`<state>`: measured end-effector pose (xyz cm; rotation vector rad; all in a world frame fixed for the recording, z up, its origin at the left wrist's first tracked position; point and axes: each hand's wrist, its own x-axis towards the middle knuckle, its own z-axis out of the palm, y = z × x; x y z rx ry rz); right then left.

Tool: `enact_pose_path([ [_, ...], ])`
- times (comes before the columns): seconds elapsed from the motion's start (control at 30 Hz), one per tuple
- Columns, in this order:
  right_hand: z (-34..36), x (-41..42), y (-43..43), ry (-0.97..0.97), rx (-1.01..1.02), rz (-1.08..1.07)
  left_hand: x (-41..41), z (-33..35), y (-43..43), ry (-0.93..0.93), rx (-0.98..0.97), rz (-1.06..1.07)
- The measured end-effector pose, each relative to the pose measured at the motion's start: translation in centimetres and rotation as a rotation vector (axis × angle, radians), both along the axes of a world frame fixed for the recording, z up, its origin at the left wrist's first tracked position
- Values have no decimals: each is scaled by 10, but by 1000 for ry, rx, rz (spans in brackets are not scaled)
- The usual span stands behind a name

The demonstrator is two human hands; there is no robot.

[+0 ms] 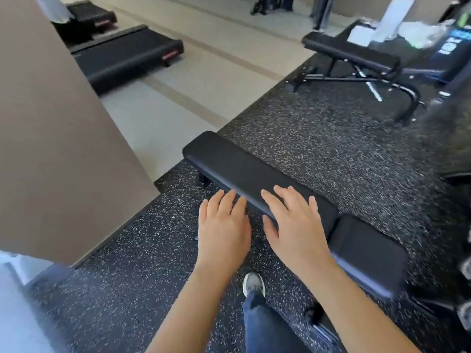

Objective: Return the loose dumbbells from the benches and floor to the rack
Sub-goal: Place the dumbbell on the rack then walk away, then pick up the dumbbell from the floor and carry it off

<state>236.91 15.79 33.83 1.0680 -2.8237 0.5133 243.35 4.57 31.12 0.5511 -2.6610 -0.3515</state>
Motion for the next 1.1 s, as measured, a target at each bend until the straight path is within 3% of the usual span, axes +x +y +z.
enact_pose_path([
  [0.37, -5, -130, -142, -6, 41, 350, -83, -8, -137, -10, 52, 340],
  [0.57, -59, -154, -235, 76, -14, 500, -86, -61, -224, -22, 101, 489],
  [0.93, -352, -169, -354, 124, 13, 624, -86, -356, -322, -101, 139, 423],
  [1.1, -491, -179, -359, 59, 114, 622, -84, -495, -334, -136, 308, 481],
])
